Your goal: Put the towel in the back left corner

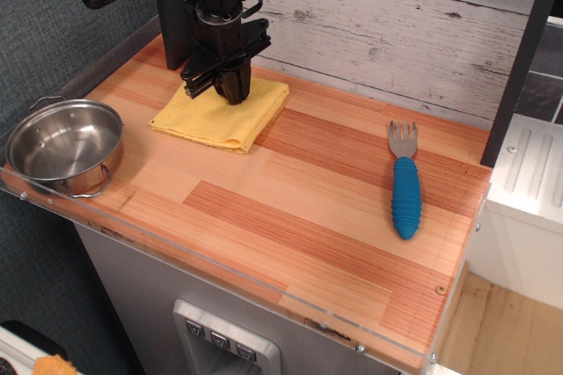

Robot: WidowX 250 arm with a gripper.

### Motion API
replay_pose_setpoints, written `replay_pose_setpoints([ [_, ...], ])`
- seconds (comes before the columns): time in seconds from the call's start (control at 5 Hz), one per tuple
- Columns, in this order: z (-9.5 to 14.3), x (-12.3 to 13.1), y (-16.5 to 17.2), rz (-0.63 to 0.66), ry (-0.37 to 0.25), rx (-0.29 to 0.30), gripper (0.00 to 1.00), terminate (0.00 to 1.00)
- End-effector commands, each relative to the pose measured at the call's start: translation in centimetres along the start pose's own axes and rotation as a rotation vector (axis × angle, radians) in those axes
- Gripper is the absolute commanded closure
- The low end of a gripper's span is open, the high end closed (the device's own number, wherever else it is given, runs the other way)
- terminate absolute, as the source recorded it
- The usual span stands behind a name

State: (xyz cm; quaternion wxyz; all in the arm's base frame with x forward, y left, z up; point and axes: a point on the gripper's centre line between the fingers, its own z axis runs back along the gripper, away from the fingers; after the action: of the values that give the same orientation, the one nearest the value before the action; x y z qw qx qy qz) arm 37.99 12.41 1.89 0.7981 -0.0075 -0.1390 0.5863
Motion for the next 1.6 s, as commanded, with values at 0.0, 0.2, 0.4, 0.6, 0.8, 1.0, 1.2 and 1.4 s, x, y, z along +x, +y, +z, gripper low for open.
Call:
replay_pose_setpoints([
  [0.0, 3.3, 1.3, 0.1, -0.055, -0.057, -0.042, 1.0, 0.0],
  [0.2, 4.0, 1.5, 0.0, -0.104, -0.063, -0.067, 0.0, 0.0],
  [0.4, 5.5, 2.0, -0.6, -0.159, -0.107, -0.081, 0.0, 0.0],
  [0.6, 6.7, 2.0, -0.9, -0.179, -0.116, -0.096, 0.0, 0.0],
  [0.8, 7.9, 1.4, -0.7, -0.2, -0.114, -0.088, 0.0, 0.0],
  [1.0, 9.4, -0.6, -0.3, -0.264, -0.078, -0.046, 0.0, 0.0],
  [1.2, 11.2, -2.5, 0.9, -0.379, -0.07, 0.036, 0.0, 0.0],
  [1.4, 12.5, -4.5, 2.7, -0.477, -0.035, 0.076, 0.0, 0.0],
])
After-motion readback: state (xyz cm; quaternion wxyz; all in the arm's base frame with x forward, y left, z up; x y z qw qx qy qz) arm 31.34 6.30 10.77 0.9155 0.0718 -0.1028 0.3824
